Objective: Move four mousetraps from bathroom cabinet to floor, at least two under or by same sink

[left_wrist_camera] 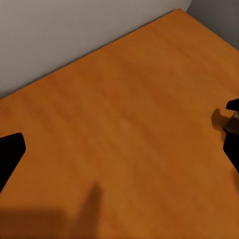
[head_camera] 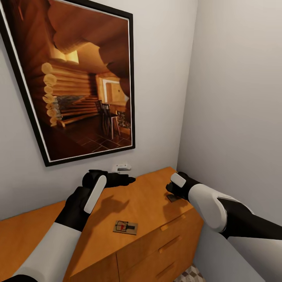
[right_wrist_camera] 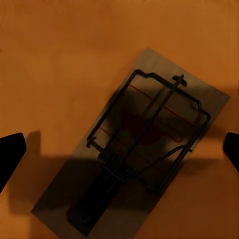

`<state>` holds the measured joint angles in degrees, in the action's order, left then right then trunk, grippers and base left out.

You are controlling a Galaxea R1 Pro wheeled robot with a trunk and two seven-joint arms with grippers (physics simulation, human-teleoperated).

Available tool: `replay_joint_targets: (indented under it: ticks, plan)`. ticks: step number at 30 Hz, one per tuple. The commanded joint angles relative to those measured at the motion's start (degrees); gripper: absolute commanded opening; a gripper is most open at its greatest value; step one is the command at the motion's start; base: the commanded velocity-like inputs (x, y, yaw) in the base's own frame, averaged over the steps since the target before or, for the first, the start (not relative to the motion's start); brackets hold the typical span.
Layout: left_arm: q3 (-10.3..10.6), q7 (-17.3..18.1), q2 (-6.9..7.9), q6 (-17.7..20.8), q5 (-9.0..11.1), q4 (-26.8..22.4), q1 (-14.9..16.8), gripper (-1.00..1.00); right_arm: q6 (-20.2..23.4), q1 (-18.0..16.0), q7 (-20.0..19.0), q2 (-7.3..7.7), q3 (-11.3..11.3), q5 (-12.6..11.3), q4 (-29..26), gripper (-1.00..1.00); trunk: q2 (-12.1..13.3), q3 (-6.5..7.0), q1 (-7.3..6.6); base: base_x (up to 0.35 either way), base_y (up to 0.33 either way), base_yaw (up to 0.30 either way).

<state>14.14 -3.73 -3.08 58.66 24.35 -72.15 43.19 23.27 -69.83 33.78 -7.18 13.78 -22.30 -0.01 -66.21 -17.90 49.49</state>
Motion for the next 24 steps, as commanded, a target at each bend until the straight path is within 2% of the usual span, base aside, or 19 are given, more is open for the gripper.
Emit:
replay_joint_targets:
  ticks: [1,24]
  plan:
    - [0.0,-0.4,0.00,0.2,0.4,-0.1,0.1,1.00,0.2,0.4,0.3,-0.02,1.0,0.2,0.0,1.00,0.0,-0.09,0.01,0.000,0.000,0.000]
    - [0.0,-0.4,0.00,0.2,0.4,-0.1,0.1,1.00,0.2,0.4,0.3,0.06,1.0,0.0,0.0,1.00,0.0,-0.09,0.01,0.000,0.000,0.000]
